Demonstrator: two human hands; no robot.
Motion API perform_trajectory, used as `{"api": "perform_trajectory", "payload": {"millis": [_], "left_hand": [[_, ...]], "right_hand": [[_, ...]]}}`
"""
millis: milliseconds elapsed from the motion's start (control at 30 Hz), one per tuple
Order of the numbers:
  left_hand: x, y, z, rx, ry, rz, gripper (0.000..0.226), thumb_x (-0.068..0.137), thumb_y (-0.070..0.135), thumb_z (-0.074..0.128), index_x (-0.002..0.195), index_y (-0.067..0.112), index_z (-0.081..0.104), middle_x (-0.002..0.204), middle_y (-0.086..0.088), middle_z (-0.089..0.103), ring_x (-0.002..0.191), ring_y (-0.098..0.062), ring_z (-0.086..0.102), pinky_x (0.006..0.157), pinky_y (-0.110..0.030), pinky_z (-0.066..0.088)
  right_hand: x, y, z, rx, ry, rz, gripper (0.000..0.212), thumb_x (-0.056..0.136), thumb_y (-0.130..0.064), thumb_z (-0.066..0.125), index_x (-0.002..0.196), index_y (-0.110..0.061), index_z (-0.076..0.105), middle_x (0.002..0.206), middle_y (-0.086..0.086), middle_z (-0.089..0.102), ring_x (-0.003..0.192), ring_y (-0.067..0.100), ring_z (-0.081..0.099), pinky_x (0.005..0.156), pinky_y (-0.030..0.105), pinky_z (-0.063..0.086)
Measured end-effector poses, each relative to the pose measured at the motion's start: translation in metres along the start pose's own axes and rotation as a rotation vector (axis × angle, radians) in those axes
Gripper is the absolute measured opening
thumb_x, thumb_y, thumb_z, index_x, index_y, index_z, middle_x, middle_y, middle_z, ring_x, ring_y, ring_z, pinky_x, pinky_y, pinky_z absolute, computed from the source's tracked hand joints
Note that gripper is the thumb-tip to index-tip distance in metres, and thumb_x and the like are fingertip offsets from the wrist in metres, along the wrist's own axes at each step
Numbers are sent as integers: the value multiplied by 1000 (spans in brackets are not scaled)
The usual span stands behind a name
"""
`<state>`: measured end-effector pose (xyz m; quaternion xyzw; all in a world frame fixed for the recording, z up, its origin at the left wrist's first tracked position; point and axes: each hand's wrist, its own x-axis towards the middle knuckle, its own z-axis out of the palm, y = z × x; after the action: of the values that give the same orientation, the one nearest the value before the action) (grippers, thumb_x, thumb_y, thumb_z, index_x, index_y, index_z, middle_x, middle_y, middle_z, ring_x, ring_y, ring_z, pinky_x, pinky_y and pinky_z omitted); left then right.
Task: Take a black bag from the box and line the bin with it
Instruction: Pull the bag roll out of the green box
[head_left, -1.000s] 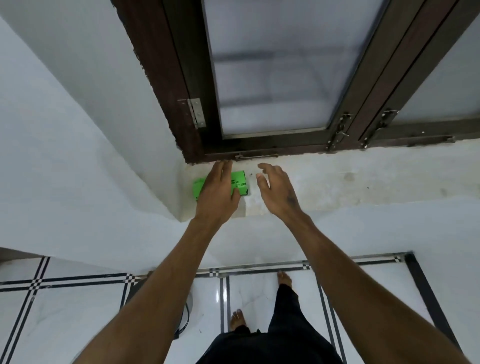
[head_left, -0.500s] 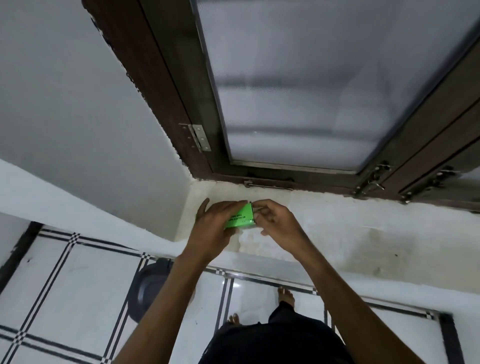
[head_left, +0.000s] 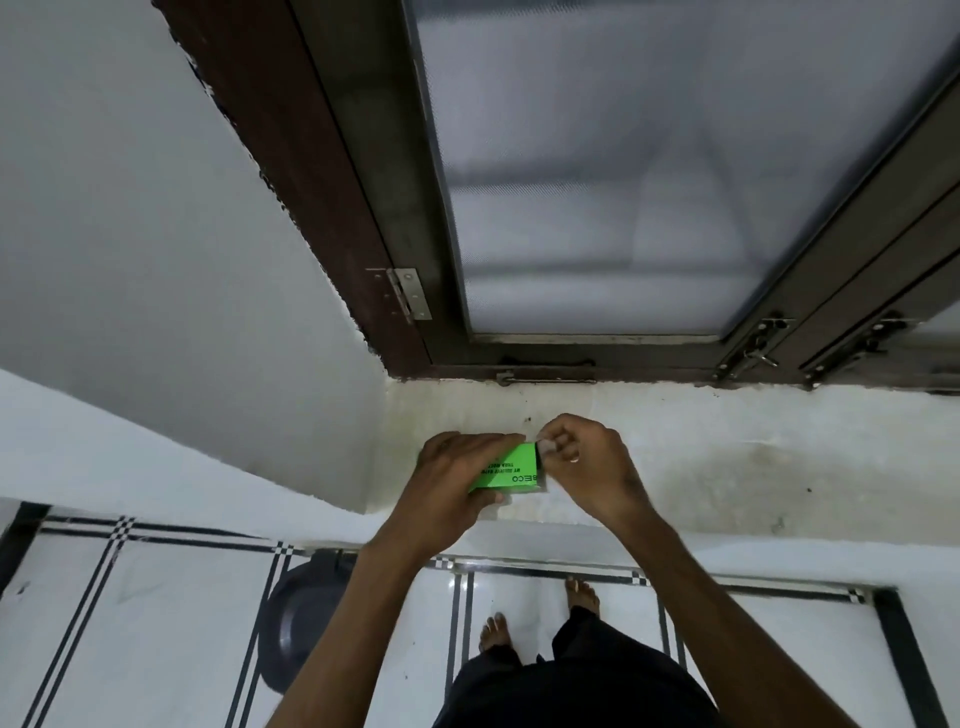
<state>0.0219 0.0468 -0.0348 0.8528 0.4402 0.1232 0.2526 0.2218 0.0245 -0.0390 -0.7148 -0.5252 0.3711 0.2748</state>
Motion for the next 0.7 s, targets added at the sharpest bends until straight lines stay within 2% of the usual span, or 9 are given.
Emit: {"api": "perform_trajectory", "payload": {"millis": [100, 167, 200, 267, 333, 433, 500, 567, 700], "left_hand": [[2, -2, -6, -29, -50, 11, 68, 85, 30, 74, 144, 30, 42, 140, 7, 55, 123, -17, 47, 93, -21, 28], [7, -6, -9, -3, -67, 45, 69, 83, 38, 74, 144, 28, 43, 137, 4, 58, 119, -20, 53, 90, -25, 35], [9, -9, -10, 24, -79, 48, 69, 83, 43, 72, 144, 28, 44, 135, 3, 59, 116, -21, 55, 89, -28, 40], [10, -15, -10, 108, -82, 42, 72, 81, 57, 62, 145, 31, 43, 129, 3, 61, 110, -22, 57, 87, -35, 45], [7, -16, -10, 147, -80, 45, 74, 81, 65, 56, 146, 34, 41, 122, 6, 64, 103, -19, 59, 84, -36, 47], [3, -14, -12, 94, -111, 81, 74, 83, 63, 60, 148, 34, 40, 120, 6, 67, 98, -17, 60, 78, -35, 50], [1, -12, -19, 101, -154, 85, 74, 85, 58, 62, 150, 34, 36, 124, 5, 65, 103, -17, 59, 76, -31, 49], [3, -9, -27, 157, -219, 95, 76, 86, 57, 63, 151, 35, 32, 128, 4, 63, 106, -18, 57, 75, -30, 46], [23, 19, -40, 327, -258, 156, 82, 82, 59, 66, 152, 35, 31, 129, 4, 63, 109, -21, 57, 78, -30, 44]], "right_hand": [[-9, -3, 3, -103, 276, -90, 20, 88, -14, 69, 89, -24, 52, 89, -8, 57, 85, 15, 57, 67, 30, 52], [-15, -1, 4, -101, 409, -149, 25, 86, -13, 72, 87, -21, 48, 81, -9, 51, 74, 12, 50, 62, 24, 45], [-18, 1, 5, -41, 397, -123, 25, 85, -14, 74, 84, -20, 49, 75, -10, 52, 68, 10, 49, 59, 23, 43], [-22, 7, 7, 140, 239, -58, 18, 85, -13, 74, 80, -20, 58, 71, -10, 59, 65, 6, 54, 60, 22, 45], [-25, 10, 9, 256, 67, -59, 15, 89, -7, 69, 90, -22, 66, 84, -8, 68, 80, 10, 63, 71, 19, 51], [-26, 6, 4, 366, -88, -91, 31, 91, 5, 63, 111, -18, 67, 101, -6, 71, 96, 10, 67, 85, 20, 54], [-28, 4, -2, 468, -185, -83, 34, 90, 8, 62, 117, -12, 67, 105, -4, 71, 96, 4, 68, 84, 21, 56], [-29, 7, -9, 521, -242, -53, 33, 88, 7, 66, 116, -8, 69, 106, 2, 72, 94, 7, 69, 84, 24, 58], [-26, 23, -20, 569, -198, 18, 12, 84, 3, 73, 94, -4, 72, 87, 5, 74, 78, 21, 67, 67, 27, 58]]}}
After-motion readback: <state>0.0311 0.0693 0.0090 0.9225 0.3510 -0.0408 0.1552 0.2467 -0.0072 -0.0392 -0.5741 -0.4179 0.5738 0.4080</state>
